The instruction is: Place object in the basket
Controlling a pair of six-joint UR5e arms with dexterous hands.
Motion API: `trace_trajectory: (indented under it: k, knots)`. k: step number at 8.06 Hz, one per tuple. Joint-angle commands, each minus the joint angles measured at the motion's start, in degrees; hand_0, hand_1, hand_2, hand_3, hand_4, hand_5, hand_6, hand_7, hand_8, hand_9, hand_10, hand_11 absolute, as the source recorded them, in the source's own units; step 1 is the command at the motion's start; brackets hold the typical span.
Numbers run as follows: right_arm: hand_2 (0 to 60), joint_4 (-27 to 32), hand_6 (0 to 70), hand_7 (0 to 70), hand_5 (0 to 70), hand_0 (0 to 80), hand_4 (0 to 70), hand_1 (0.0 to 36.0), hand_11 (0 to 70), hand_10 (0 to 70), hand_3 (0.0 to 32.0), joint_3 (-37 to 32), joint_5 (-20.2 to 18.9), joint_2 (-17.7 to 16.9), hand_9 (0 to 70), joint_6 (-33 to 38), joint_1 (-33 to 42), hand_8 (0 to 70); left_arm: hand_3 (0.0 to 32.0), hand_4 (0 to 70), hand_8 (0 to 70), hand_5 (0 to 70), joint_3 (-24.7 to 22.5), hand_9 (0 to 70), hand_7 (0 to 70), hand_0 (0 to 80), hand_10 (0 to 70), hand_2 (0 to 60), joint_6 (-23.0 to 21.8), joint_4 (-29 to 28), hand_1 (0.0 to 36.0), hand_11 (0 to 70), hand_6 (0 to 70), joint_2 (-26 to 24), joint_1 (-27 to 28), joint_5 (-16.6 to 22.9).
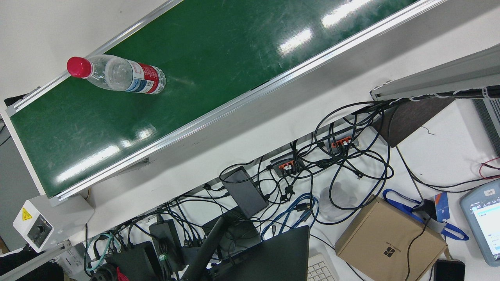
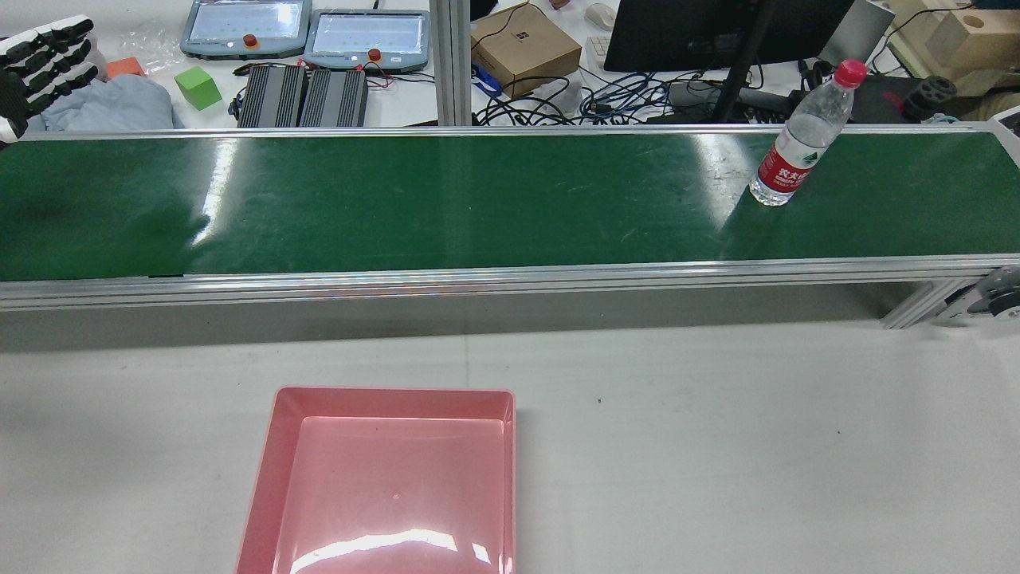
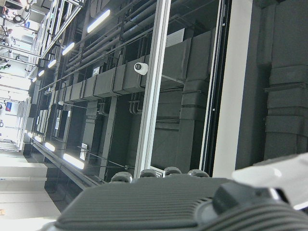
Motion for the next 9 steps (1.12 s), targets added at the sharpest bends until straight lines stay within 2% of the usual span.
trace_trajectory:
  k: [1,3,4,9]
  knots:
    - [0.0,0.00,0.0,0.0,0.0,0.0,0.0,0.0,0.0,0.0,0.0,0.00,0.00,0.00,0.0,0.00,-0.01,0.0,0.0,11.9,1.6,6.0,-0.09,0.0,0.0,48.8,3.5,0.0,0.09,-0.11,4.6,5.9,1.3,0.09,-0.05,-0.06]
    - [0.0,0.00,0.0,0.0,0.0,0.0,0.0,0.0,0.0,0.0,0.0,0.00,0.00,0.00,0.0,0.00,-0.01,0.0,0.0,13.4,2.1,3.0,-0.09,0.7,0.6,49.1,3.9,0.0,0.17,-0.11,4.5,6.5,2.1,0.35,-0.05,-0.06]
    - [0.0,0.00,0.0,0.0,0.0,0.0,0.0,0.0,0.0,0.0,0.0,0.00,0.00,0.00,0.0,0.00,-0.01,0.0,0.0,11.9,1.2,1.3,-0.09,0.5,0.3,48.8,3.4,0.0,0.17,-0.02,3.9,5.9,1.3,0.36,-0.05,-0.06]
    - [0.0,0.00,0.0,0.0,0.0,0.0,0.0,0.0,0.0,0.0,0.0,0.00,0.00,0.00,0.0,0.00,-0.01,0.0,0.0,10.6,0.9,3.7,-0.44,0.0,0.0,48.4,3.7,0.0,0.17,-0.02,3.6,6.2,0.6,0.44,-0.40,-0.06]
